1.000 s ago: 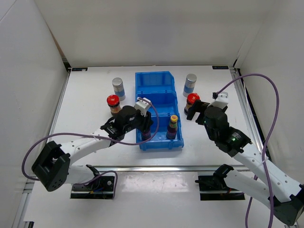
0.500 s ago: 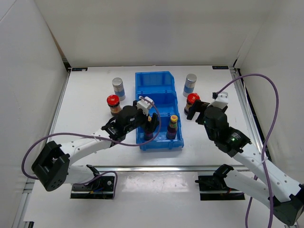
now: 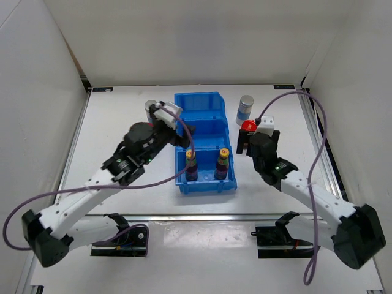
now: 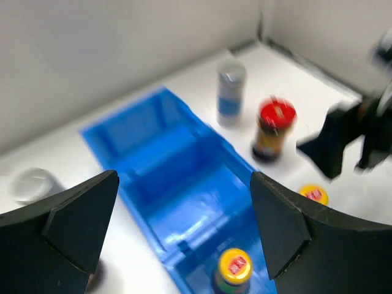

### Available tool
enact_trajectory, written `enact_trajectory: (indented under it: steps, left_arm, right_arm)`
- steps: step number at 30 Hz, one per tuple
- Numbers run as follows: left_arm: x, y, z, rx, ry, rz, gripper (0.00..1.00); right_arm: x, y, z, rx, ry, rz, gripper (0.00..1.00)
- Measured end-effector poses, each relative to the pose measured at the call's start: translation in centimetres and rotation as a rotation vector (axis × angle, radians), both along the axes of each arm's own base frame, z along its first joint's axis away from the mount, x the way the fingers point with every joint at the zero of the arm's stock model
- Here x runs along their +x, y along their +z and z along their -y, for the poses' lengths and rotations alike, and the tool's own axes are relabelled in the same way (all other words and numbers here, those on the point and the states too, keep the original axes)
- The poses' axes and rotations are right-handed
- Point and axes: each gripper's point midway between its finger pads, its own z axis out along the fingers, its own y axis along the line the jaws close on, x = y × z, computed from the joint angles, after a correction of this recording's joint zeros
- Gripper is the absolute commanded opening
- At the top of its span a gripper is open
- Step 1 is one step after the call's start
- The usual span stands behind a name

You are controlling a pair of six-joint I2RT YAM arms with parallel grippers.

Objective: Organize the condiment bottles

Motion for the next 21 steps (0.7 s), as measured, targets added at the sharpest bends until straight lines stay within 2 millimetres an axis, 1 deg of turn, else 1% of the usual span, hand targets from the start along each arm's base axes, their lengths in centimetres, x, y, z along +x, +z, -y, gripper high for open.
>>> enact_trajectory:
  steps: [2,3,5,7,9,11,15,18,21]
  left_arm:
    - [-0.5,3.1,-2.2,-0.037,0.056,0.069,0.99]
    - [-0.8,4.1,-3.5,-0.048,0.08,0.096,0.99]
    - [-1.4,5.8,-6.0,-0.073,0.132,0.14,0.99]
    - [-1.8,6.2,-8.1,-0.08,0.181,0.171,0.99]
    - [-2.3,5.4,-9.6,-0.066,0.217,0.173,0.99]
    - [-2.2,4.0,-10.8,-0.04,0.262,0.159,0.99]
    - [-1.8,-0.2,-13.4,0.051,0.364,0.092,1.0]
    - [-1.7,-2.7,-15.8,0.113,0.453,0.064,1.0]
    - [-2.0,-3.8,-17.9,0.139,0.52,0.067,1.0]
  right_arm:
    - [1.0,-1.7,0.1,-0.027,0.003,-0.012,1.0]
    - [1.4,-2.4,0.1,-0.034,0.008,-0.019,1.0]
    - [2.5,-3.8,0.4,-0.038,0.007,-0.036,1.0]
    - [3.7,-4.8,0.6,-0.036,0.003,-0.045,1.0]
    - [4.7,-6.0,0.9,-0.034,0.001,-0.057,1.0]
    - [5.5,-7.2,1.0,-0.034,0.008,-0.075,1.0]
    - [6.7,-9.2,0.7,-0.024,0.04,-0.106,1.0]
    - [7.7,-9.4,0.1,-0.007,0.064,-0.095,1.0]
    - [8.5,-9.1,-0.5,0.011,0.084,-0.076,0.99]
